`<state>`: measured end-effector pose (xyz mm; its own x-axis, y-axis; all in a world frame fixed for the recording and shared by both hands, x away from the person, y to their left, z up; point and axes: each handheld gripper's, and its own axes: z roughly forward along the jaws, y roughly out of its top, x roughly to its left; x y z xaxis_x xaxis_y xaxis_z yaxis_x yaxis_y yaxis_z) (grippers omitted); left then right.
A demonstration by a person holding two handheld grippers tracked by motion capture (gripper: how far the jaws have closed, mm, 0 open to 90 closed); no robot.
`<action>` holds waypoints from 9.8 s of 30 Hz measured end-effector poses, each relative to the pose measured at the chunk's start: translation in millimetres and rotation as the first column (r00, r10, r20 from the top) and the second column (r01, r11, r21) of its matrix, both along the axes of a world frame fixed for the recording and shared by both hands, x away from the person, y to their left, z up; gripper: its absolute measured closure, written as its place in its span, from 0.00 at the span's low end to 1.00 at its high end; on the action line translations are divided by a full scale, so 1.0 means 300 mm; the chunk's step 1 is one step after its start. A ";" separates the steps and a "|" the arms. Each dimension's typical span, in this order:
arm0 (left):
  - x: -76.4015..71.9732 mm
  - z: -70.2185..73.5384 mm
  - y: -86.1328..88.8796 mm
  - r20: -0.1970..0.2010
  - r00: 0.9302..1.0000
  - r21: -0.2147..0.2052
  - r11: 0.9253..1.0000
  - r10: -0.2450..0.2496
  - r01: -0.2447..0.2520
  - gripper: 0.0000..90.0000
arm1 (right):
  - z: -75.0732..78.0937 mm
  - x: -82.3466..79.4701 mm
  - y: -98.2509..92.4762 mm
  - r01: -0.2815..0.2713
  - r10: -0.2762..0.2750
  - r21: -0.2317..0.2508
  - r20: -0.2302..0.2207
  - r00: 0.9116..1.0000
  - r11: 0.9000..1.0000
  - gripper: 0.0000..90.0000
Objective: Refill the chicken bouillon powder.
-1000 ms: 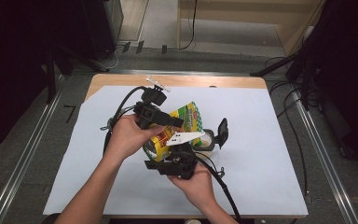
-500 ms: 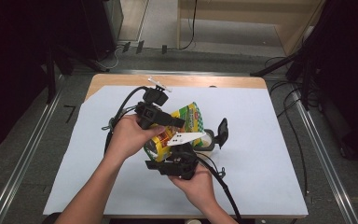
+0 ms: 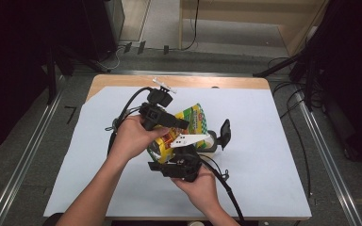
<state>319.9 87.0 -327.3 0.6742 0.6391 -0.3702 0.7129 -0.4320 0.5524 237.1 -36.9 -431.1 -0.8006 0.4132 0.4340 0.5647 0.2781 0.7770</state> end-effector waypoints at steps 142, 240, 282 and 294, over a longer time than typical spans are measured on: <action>0.041 -0.030 0.000 -0.058 0.997 -0.086 0.995 0.048 -0.053 0.80 | 0.003 0.023 -0.010 0.029 -0.029 -0.020 0.003 1.000 0.999 0.73; 0.006 -0.002 -0.010 -0.017 0.999 -0.057 0.997 0.049 -0.050 0.80 | 0.003 0.027 0.002 0.027 -0.027 -0.023 0.007 1.000 0.999 0.74; 0.075 0.011 -0.046 -0.090 0.995 0.023 0.999 0.042 -0.040 0.83 | 0.013 0.037 -0.001 0.066 -0.066 0.030 0.006 0.998 0.997 0.73; 0.067 0.018 -0.038 -0.087 0.995 0.034 0.998 0.056 -0.053 0.84 | 0.012 0.040 0.007 0.054 -0.054 0.036 0.012 0.998 0.998 0.73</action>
